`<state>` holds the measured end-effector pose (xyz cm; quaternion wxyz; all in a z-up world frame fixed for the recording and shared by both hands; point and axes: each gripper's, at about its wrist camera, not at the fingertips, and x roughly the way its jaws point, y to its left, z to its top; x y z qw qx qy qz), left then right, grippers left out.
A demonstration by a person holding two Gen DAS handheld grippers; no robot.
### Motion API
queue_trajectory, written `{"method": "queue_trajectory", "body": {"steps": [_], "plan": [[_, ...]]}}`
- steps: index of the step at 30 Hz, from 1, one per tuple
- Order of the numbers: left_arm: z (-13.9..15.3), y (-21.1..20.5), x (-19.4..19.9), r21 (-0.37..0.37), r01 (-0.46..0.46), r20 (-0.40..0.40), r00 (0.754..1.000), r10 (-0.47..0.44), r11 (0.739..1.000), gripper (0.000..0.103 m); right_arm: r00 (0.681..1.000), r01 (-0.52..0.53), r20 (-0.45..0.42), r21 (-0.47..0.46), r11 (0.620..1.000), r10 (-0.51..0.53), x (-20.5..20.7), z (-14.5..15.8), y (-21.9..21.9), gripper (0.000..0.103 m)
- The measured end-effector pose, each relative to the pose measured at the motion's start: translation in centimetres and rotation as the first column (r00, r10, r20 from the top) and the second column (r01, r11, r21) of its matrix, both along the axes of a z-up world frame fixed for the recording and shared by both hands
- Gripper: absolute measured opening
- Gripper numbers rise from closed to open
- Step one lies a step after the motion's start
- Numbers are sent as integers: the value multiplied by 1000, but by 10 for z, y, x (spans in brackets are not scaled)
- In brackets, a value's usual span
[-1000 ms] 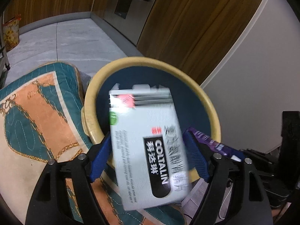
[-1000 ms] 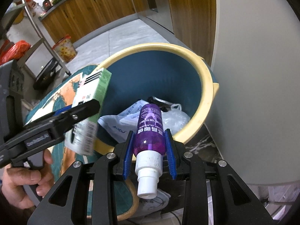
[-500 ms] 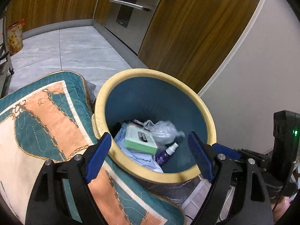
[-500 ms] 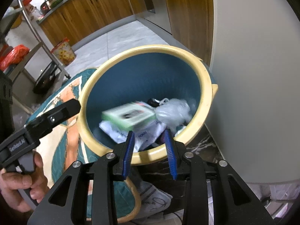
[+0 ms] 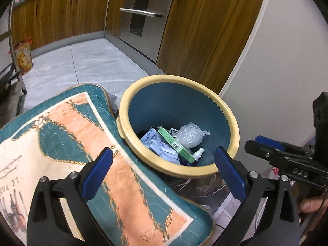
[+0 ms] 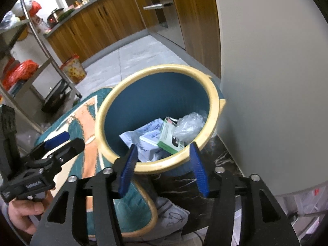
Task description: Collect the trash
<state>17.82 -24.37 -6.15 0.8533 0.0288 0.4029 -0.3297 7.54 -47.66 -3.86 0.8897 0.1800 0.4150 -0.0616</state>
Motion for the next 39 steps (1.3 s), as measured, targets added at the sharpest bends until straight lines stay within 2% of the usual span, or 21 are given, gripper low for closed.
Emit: {"method": "queue_trajectory", "body": {"steps": [3,6,7,16,22,39], "plan": [[7,2,-9,21,-4,27,1000,4,1000,97,1000,-8,24,-19,1000,8,-11,6,4,64],[14,4,-19,39,-10,50,999,8,999,97,998,-9,54,-31,999,10,-20,10,8,75],[16,5,-22,40,-11,56,998,9,999,98,998,-12,68,-38,999,15,-24,11,9,75],[31,17,-46,26,-43,99,994,40,999,98,988,-19,148,-128,992,38,-49,17,25,88],[36,21,-60,7,-46,137,990,45,999,98,981,22,193,-130,991,4,-64,21,24,90],[49,23,-72,-40,-30,183,983,36,999,98,978,20,207,-141,990,9,-70,22,27,90]]}}
